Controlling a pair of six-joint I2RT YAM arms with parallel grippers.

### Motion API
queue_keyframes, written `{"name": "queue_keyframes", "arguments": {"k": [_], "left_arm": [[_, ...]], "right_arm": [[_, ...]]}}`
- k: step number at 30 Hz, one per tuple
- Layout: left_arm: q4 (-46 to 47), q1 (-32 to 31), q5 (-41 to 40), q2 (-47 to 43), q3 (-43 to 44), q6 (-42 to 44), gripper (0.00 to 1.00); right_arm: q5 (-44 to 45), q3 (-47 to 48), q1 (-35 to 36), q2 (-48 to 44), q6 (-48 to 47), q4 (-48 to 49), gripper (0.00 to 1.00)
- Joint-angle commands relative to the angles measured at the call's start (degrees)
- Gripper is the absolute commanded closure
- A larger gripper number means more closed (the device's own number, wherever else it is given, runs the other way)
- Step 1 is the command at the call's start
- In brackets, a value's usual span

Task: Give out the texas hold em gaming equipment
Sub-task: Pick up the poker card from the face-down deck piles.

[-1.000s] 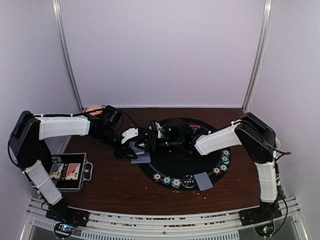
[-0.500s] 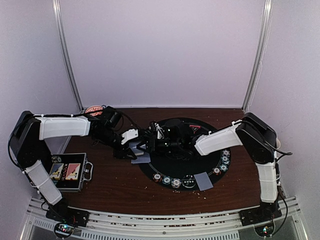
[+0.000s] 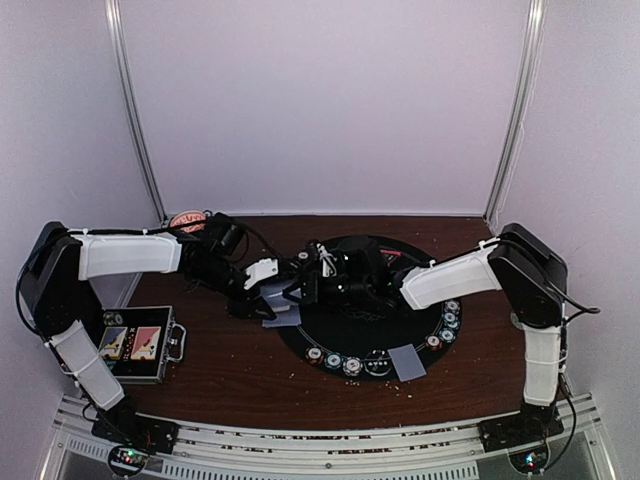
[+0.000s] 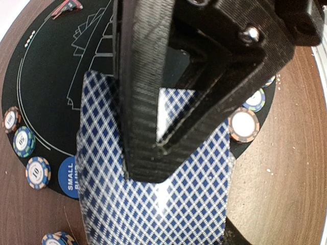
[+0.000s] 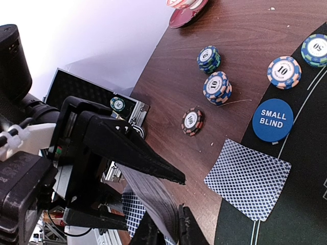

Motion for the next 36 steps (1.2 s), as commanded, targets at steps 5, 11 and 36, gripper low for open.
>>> {"name": "queue_keyframes", "arguments": {"k": [5,11,36], "left_arm": [[-0.2,-0.3,1.3,0.3,0.0,1.3,0.51],[-0.2,-0.4,1.3,0.4,0.1,1.2,0.51],[0.3,-0.4,1.0,0.9,0.3,0.9,0.51]], "right_arm": [[5.5,-3.0,-1.9,-5.1,-1.1,-4.7,1.0],[5.0,-4.2,-2.3,-6.3,-1.1,-4.2,0.88],[0.3,-7.2,-2.5,-7.7,1.5,1.6,1.0]]}}
